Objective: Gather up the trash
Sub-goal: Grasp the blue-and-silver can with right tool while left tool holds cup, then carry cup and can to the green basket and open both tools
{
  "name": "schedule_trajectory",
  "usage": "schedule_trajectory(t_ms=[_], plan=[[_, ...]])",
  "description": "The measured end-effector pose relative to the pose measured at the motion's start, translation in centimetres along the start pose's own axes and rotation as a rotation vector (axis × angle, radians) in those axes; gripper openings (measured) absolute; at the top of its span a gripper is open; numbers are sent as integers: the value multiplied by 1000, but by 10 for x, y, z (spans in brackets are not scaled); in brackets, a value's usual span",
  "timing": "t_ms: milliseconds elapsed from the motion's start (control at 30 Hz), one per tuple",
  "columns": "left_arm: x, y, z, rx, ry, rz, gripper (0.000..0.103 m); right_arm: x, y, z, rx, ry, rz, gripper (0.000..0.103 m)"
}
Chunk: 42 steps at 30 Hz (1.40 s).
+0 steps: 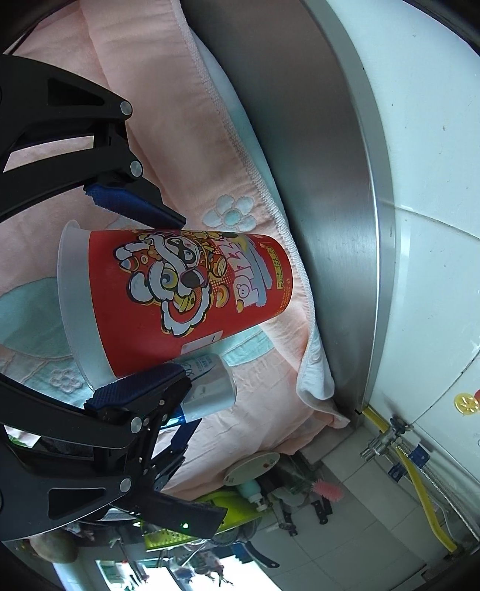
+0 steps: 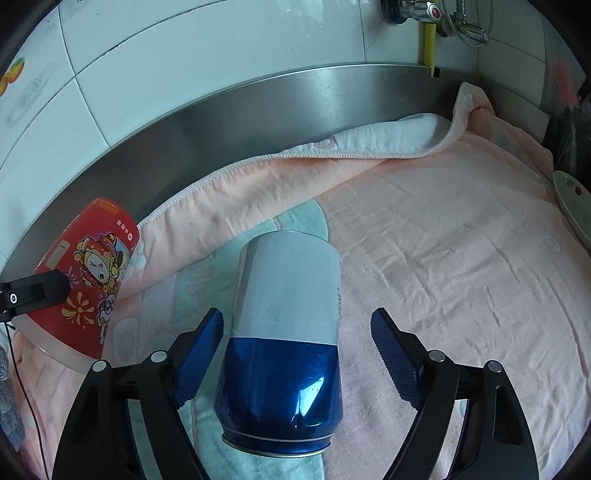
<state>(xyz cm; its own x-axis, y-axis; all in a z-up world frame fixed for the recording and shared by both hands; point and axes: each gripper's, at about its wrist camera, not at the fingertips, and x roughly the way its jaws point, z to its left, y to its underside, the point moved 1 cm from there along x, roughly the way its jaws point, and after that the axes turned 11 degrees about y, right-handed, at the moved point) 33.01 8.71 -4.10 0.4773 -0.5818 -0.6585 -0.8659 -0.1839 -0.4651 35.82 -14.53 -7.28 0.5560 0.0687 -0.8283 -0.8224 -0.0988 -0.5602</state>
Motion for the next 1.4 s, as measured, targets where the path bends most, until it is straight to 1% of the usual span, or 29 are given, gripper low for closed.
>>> schedule_trajectory(t_ms=[67,133,367,567,667,767,1067,1267,1400], plan=[[-2,1,0,1,0,-1,73,2,1,2,-4,-7,11,71],[-3,1,0,0,0,-4,73,1,3,3,-6,-26,11,57],[-9,6,-6,3,3,-9,73,-21,12,5,-16,-20,-19,56],[-15,16,-23,26,22,-9,73,-59,29,-7,4,-17,-64,56],[-19,25,-39,40,40,-8,72,-80,40,-17,23,-15,-82,56],[-21,37,-54,60,58,2,72,-105,57,-27,24,13,-111,56],[-15,84,-119,138,133,49,72,-166,117,-75,97,83,-134,56],[-1,119,-168,200,189,96,72,-203,172,-123,158,149,-131,56],[13,145,-202,248,231,137,72,-220,209,-159,205,196,-121,56]])
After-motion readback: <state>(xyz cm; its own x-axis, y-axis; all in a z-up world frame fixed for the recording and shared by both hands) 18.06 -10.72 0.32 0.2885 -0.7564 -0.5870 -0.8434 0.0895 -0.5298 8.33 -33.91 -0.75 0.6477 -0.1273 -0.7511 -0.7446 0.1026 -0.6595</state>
